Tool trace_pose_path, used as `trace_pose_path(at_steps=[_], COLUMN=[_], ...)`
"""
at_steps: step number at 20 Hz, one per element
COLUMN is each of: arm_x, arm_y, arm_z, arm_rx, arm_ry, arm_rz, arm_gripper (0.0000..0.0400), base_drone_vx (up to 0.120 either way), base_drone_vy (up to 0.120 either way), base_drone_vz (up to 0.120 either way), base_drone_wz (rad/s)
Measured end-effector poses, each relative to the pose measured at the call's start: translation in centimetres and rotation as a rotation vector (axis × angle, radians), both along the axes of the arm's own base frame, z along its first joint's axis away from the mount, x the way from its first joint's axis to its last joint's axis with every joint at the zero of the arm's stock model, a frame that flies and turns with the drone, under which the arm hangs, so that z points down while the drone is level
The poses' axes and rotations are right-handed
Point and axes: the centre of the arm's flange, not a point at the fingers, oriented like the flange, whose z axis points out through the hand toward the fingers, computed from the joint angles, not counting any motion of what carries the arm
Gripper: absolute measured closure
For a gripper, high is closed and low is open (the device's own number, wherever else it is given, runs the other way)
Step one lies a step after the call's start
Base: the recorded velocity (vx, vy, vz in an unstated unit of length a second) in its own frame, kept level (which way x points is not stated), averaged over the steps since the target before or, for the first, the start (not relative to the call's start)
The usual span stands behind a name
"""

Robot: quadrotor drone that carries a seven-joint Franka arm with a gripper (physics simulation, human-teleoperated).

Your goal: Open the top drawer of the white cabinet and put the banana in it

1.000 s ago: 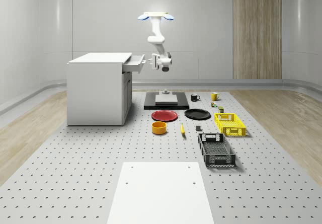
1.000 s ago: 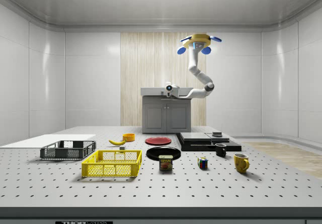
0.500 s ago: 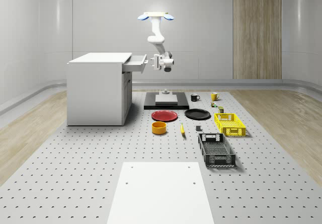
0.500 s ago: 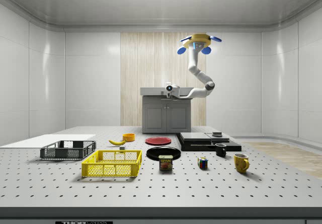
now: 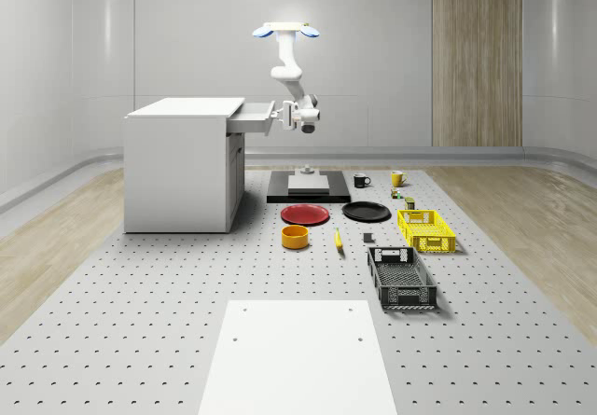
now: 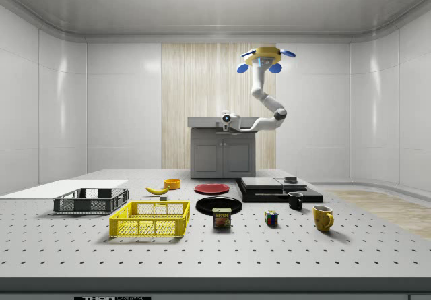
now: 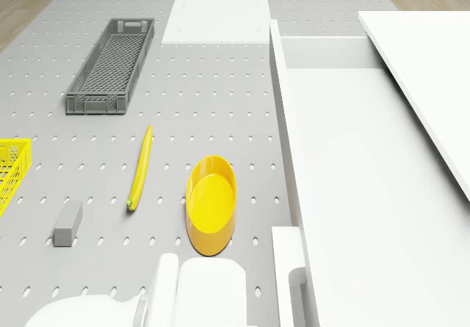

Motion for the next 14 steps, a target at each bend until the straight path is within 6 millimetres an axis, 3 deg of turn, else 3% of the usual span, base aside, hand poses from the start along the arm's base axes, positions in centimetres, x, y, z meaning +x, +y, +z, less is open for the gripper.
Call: trace_pose_path(at_steps=[11, 12, 14], arm_x=[0.0, -0.3, -0.3], arm_y=[-2.6, -3.2, -4.0], arm_z=[0.0, 0.7, 0.6], arm_rx=[-0.007, -0.017, -0.019], arm_ry=[-0.003, 0.041, 0.033], arm_rz=[0.001, 0.002, 0.002], arm_gripper=[0.0257, 0.019, 0.0201], base_drone_vx=[0.0, 0.0, 0.0], base_drone_vy=[0.0, 0.0, 0.0], base_drone_vz=[0.0, 0.0, 0.0], base_drone_wz=[0.0, 0.0, 0.0])
